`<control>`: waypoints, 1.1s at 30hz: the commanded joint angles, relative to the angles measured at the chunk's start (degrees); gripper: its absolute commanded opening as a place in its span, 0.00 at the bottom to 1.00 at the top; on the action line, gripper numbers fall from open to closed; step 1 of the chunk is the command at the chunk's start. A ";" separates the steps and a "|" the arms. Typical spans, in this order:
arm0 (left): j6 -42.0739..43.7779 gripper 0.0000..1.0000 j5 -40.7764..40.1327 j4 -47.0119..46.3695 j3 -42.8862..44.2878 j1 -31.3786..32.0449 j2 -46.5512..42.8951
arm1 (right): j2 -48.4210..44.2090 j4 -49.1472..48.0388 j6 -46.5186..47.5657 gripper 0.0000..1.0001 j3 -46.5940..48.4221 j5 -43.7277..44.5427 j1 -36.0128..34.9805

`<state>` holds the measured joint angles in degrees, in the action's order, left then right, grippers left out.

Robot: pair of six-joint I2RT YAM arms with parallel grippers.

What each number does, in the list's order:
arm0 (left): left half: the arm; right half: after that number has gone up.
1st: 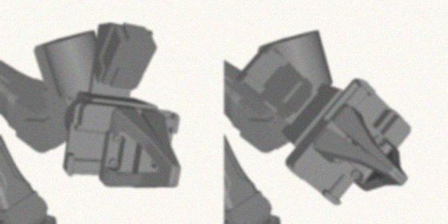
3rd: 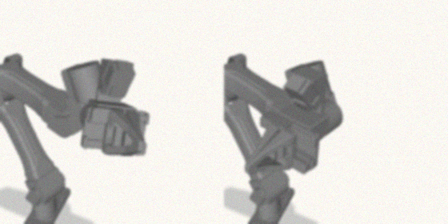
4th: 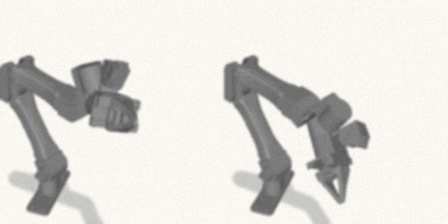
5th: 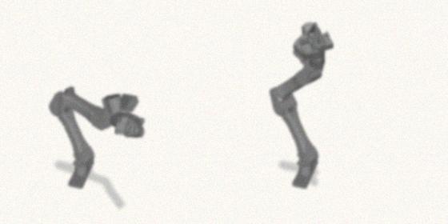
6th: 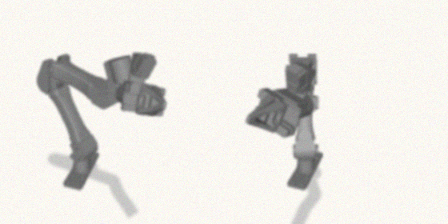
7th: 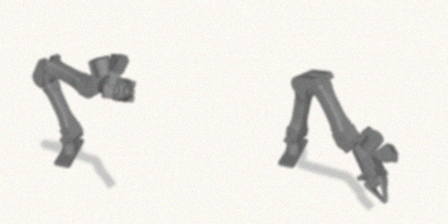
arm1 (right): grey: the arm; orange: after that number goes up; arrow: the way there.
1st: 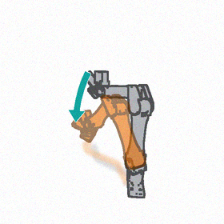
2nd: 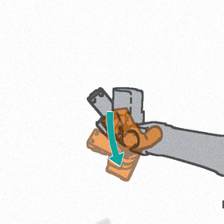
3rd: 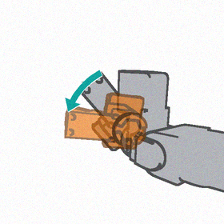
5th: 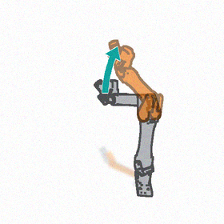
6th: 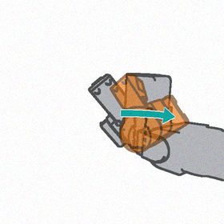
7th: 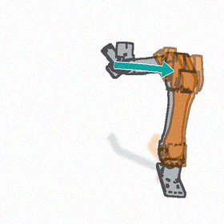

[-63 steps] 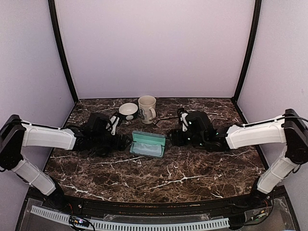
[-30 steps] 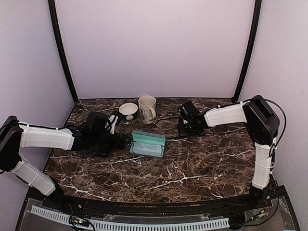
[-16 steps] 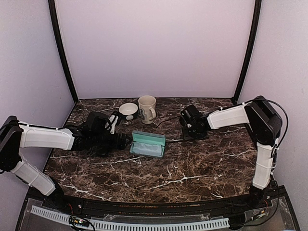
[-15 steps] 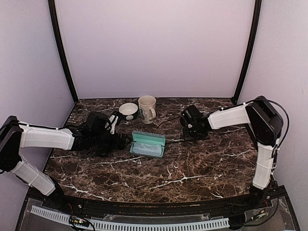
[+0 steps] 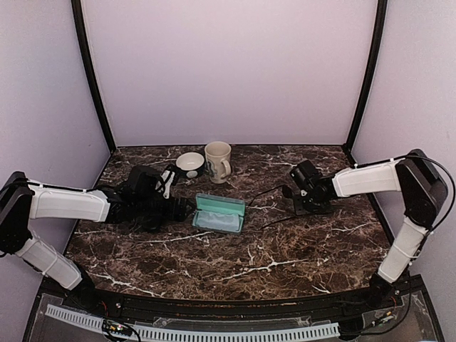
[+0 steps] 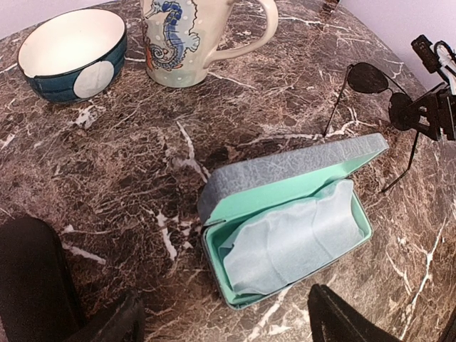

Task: Organize the sunglasses
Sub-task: Move the sunglasses to the center of the board.

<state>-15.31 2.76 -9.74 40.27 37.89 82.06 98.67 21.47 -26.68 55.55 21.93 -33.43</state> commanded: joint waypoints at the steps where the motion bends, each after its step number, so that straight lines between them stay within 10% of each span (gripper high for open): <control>1: -0.44 0.81 0.58 -0.45 0.75 0.33 -0.70 | -4.82 1.92 -0.63 0.55 -3.54 0.87 3.38; 21: -1.31 0.81 1.22 -1.48 -0.11 0.51 -0.44 | -10.54 -6.31 -7.15 0.61 -11.15 -11.18 6.27; 33: -1.54 0.81 1.85 -2.13 -0.23 0.58 0.14 | -11.40 -7.28 -9.49 0.35 -13.14 -12.25 5.66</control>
<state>-16.60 4.05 -10.92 40.27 38.15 82.43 87.53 15.22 -35.35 42.30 9.65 -27.44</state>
